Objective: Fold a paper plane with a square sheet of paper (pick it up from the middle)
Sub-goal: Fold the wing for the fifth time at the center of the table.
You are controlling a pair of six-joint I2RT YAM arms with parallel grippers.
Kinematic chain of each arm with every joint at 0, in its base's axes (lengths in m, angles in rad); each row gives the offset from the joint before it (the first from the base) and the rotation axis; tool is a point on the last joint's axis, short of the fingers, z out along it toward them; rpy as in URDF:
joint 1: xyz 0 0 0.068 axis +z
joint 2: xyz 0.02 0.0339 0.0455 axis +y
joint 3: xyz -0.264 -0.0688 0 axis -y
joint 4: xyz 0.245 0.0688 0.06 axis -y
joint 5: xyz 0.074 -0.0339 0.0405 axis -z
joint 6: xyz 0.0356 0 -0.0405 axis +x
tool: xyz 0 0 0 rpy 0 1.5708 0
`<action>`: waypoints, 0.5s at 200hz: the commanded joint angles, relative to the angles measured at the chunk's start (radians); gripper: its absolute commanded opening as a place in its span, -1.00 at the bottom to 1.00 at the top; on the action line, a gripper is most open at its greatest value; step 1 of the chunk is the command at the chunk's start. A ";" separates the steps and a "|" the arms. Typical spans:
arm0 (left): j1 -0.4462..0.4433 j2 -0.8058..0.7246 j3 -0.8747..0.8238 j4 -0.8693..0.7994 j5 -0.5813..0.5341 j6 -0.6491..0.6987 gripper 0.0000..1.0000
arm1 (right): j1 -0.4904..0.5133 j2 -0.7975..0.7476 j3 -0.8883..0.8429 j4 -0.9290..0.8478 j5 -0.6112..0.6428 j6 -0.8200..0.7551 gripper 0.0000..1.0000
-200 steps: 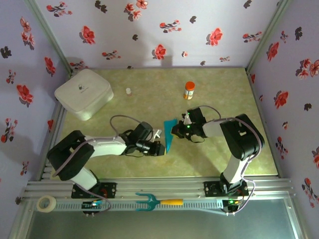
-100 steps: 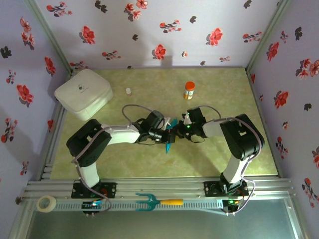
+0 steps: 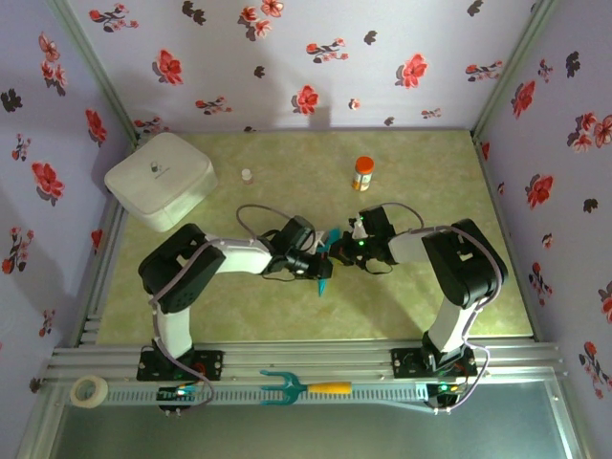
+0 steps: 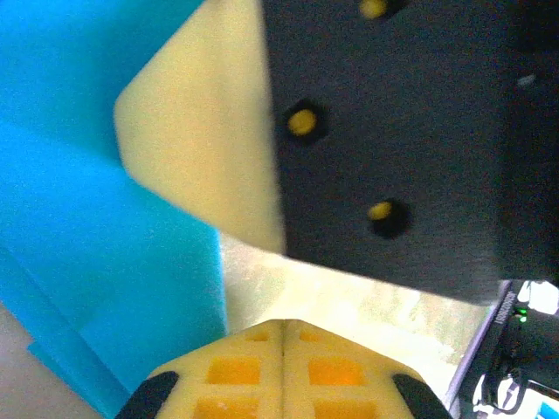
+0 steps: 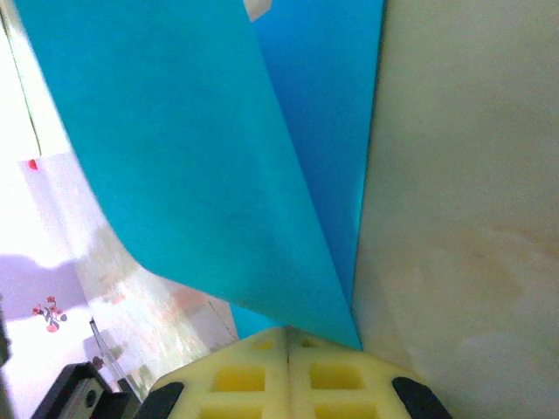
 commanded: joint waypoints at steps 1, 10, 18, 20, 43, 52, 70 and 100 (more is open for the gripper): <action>0.004 0.010 -0.041 -0.031 0.006 0.033 -0.99 | 0.007 0.038 -0.030 -0.098 0.109 0.008 -0.99; 0.003 0.000 -0.062 -0.032 0.000 0.031 -0.99 | 0.007 0.040 -0.032 -0.098 0.111 0.008 -0.99; 0.003 -0.009 -0.077 -0.037 -0.004 0.030 -0.98 | 0.007 0.041 -0.032 -0.098 0.112 0.008 -0.98; 0.002 -0.011 -0.079 -0.038 -0.006 0.030 -0.99 | 0.007 0.040 -0.032 -0.098 0.112 0.008 -0.98; -0.007 -0.040 -0.110 -0.070 -0.009 0.044 -0.98 | 0.007 0.045 -0.032 -0.098 0.113 0.008 -0.99; -0.014 -0.055 -0.120 -0.089 -0.018 0.050 -0.99 | 0.007 0.043 -0.031 -0.101 0.113 0.007 -0.99; -0.027 -0.079 -0.133 -0.116 -0.024 0.061 -0.98 | 0.007 0.044 -0.030 -0.103 0.116 0.005 -0.99; -0.051 -0.096 -0.133 -0.184 -0.036 0.090 -0.98 | 0.007 0.047 -0.029 -0.103 0.113 0.005 -0.99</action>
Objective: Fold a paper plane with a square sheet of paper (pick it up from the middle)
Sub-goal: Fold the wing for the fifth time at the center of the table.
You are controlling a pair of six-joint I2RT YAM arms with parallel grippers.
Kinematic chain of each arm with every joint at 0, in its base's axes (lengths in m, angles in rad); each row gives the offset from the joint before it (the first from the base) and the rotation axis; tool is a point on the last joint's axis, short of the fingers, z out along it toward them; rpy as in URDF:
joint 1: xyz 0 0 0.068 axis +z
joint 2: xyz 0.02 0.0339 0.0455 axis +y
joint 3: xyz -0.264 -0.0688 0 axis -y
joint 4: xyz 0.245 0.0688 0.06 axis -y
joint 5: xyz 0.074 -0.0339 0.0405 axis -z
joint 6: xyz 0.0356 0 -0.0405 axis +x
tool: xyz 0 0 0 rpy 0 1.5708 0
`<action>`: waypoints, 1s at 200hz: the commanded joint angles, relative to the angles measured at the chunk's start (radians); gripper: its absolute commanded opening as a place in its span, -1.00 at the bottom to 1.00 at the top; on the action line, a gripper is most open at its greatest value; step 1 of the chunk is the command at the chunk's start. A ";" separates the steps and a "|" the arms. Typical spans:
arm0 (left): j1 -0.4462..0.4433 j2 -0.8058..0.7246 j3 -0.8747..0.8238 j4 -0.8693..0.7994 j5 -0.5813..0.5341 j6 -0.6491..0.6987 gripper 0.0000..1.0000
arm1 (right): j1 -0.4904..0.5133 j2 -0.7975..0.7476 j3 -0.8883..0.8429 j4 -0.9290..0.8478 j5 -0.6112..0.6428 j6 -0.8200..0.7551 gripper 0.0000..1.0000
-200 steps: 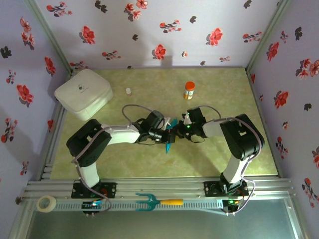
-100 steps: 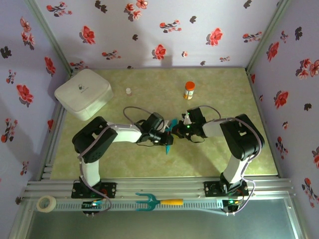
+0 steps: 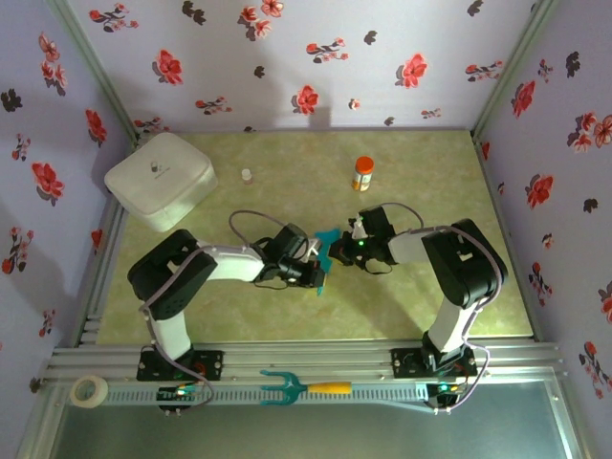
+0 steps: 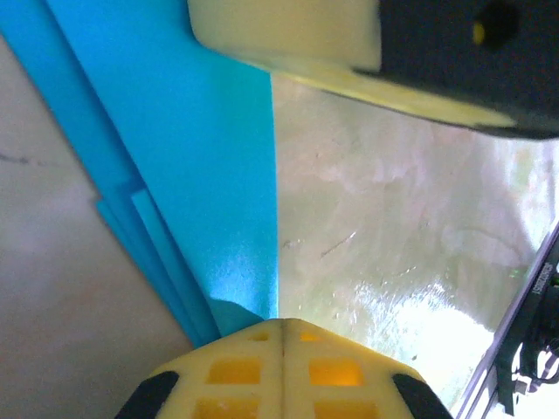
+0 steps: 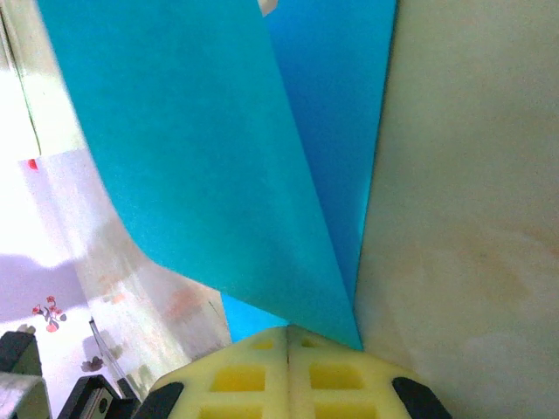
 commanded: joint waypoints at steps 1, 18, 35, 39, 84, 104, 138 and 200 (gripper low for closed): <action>-0.034 -0.020 -0.027 -0.182 -0.005 0.054 -0.98 | 0.007 0.047 -0.029 -0.103 0.112 0.005 -0.99; -0.051 -0.030 -0.021 -0.221 -0.027 0.070 -0.98 | 0.007 0.047 -0.029 -0.104 0.111 0.005 -0.99; -0.064 -0.041 -0.022 -0.265 -0.057 0.078 -1.00 | 0.007 0.045 -0.028 -0.107 0.111 0.004 -0.99; -0.067 -0.046 -0.025 -0.272 -0.063 0.079 -1.00 | 0.007 0.044 -0.029 -0.107 0.112 0.003 -0.99; -0.073 -0.116 -0.025 -0.298 -0.101 0.094 -1.00 | 0.007 0.042 -0.027 -0.107 0.110 0.005 -0.99; -0.072 -0.164 0.000 -0.296 -0.112 0.094 -1.00 | 0.007 0.041 -0.029 -0.107 0.110 0.005 -0.99; -0.050 -0.196 0.038 -0.216 -0.120 0.061 -1.00 | 0.007 0.041 -0.027 -0.106 0.109 0.007 -0.99; -0.029 -0.016 0.141 -0.092 0.030 0.031 -0.99 | 0.007 0.039 -0.029 -0.106 0.111 0.009 -0.99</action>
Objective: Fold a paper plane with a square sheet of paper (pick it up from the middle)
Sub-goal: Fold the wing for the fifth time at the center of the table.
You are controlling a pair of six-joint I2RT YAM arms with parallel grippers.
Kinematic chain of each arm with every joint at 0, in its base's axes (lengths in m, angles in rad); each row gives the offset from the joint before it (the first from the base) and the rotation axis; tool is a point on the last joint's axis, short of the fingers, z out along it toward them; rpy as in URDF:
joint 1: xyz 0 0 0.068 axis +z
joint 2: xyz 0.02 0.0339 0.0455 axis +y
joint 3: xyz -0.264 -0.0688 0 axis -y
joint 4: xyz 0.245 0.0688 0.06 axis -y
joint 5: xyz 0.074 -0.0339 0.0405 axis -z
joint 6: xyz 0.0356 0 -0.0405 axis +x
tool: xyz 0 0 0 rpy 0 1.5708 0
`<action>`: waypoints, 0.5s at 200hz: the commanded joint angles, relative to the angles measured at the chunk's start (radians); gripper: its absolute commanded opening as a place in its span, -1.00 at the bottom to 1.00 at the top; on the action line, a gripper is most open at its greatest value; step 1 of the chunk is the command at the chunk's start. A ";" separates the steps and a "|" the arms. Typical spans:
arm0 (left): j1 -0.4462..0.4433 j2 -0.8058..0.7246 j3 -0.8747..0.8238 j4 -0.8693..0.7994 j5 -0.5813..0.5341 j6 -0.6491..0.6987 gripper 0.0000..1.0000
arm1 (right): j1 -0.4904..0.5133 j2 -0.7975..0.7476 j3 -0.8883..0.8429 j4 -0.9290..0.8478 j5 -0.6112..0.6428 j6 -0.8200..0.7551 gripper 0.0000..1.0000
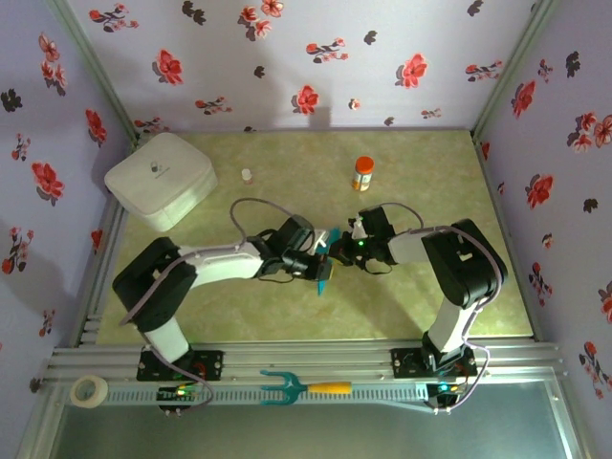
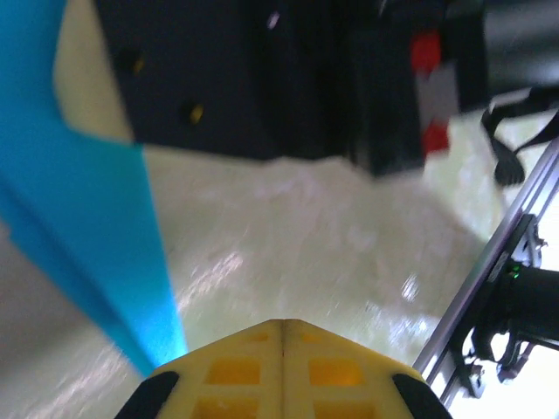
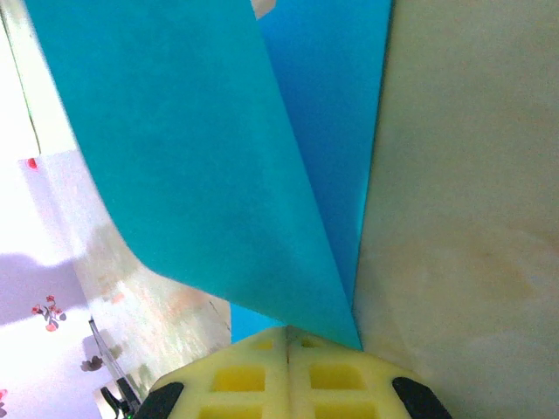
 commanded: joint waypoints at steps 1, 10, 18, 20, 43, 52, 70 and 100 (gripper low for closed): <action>0.005 0.068 0.026 0.037 0.075 -0.017 -0.99 | 0.006 0.039 -0.029 -0.106 0.111 0.008 -0.99; 0.005 0.085 0.020 0.036 0.081 -0.020 -0.99 | 0.006 0.039 -0.029 -0.105 0.111 0.009 -0.99; 0.005 0.094 0.007 0.038 0.079 -0.028 -0.99 | 0.006 0.039 -0.029 -0.104 0.111 0.008 -0.99; 0.005 0.096 0.003 0.038 0.079 -0.028 -0.99 | 0.006 0.039 -0.029 -0.104 0.110 0.009 -0.99; 0.005 0.103 -0.060 0.046 0.071 -0.048 -1.00 | 0.006 0.038 -0.031 -0.103 0.111 0.008 -0.99; 0.003 0.099 -0.087 0.050 0.071 -0.055 -1.00 | 0.006 0.037 -0.032 -0.103 0.111 0.008 -0.99; -0.004 0.081 -0.141 0.064 0.071 -0.071 -1.00 | 0.006 0.039 -0.033 -0.103 0.110 0.008 -0.99; -0.026 0.046 -0.208 0.071 0.073 -0.095 -1.00 | 0.007 0.042 -0.032 -0.098 0.110 0.010 -0.99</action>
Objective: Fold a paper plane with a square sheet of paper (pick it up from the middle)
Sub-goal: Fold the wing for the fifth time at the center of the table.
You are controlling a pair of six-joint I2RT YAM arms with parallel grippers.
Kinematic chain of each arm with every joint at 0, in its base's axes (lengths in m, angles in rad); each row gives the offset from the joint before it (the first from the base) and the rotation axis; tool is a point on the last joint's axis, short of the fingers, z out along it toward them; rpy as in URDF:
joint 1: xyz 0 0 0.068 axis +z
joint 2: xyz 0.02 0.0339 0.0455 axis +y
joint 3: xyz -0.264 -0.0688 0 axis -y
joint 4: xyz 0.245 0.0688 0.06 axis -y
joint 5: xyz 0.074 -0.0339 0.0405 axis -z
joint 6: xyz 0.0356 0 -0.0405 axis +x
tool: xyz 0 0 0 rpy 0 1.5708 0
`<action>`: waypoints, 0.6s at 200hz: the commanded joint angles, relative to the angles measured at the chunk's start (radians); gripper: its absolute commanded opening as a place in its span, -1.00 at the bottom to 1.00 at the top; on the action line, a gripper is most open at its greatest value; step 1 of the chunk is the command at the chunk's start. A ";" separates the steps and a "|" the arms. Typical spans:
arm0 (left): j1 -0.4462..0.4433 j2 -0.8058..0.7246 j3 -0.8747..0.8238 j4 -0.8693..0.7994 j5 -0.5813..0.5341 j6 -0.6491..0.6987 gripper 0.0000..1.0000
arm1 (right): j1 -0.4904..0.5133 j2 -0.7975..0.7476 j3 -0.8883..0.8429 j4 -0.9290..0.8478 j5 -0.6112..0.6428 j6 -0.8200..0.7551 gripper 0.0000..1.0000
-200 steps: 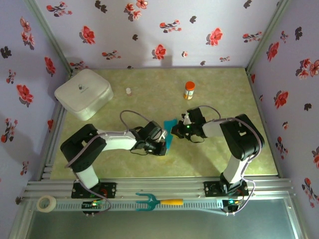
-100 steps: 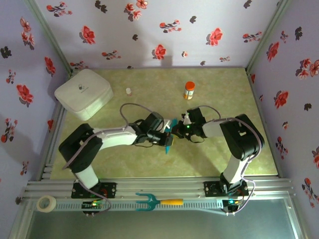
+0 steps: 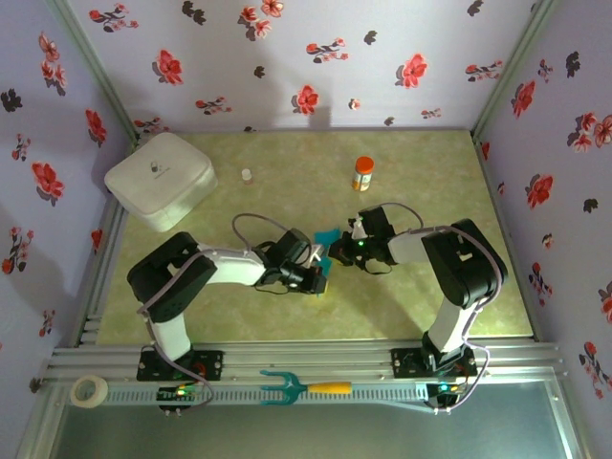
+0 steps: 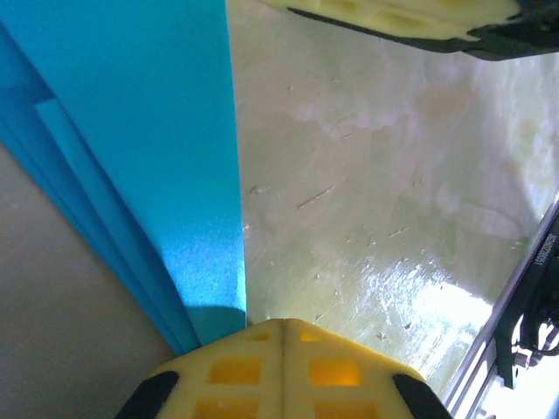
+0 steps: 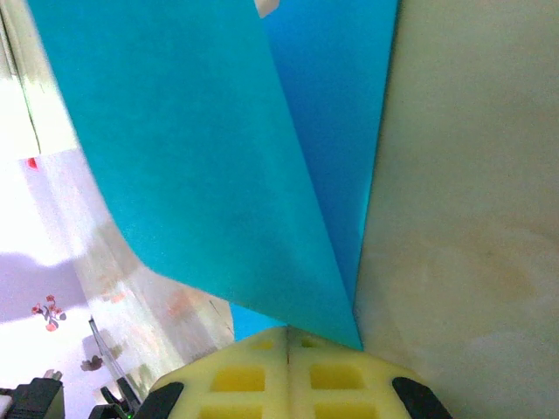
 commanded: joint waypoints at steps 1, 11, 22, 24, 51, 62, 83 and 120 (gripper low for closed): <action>-0.027 -0.026 -0.074 -0.060 0.019 -0.035 -1.00 | 0.006 0.042 -0.032 -0.098 0.110 0.011 -0.99; -0.034 -0.041 -0.092 -0.058 0.019 -0.043 -1.00 | 0.006 0.041 -0.034 -0.098 0.111 0.011 -0.99; -0.042 -0.057 -0.111 -0.055 0.016 -0.050 -1.00 | 0.006 0.039 -0.034 -0.098 0.111 0.013 -0.99; -0.043 -0.062 -0.113 -0.055 0.017 -0.052 -0.99 | 0.006 0.039 -0.033 -0.098 0.112 0.014 -0.99; -0.052 -0.124 -0.121 -0.039 0.026 -0.054 -1.00 | 0.007 0.036 -0.038 -0.089 0.109 0.023 -0.98; -0.052 -0.152 -0.120 -0.022 0.030 -0.050 -1.00 | 0.006 0.037 -0.038 -0.088 0.109 0.025 -0.99; -0.035 -0.210 -0.112 -0.003 0.011 -0.041 -1.00 | 0.006 0.032 -0.040 -0.088 0.108 0.026 -0.99; 0.039 -0.217 -0.067 0.044 -0.026 -0.043 -1.00 | 0.007 0.027 -0.042 -0.082 0.109 0.033 -0.99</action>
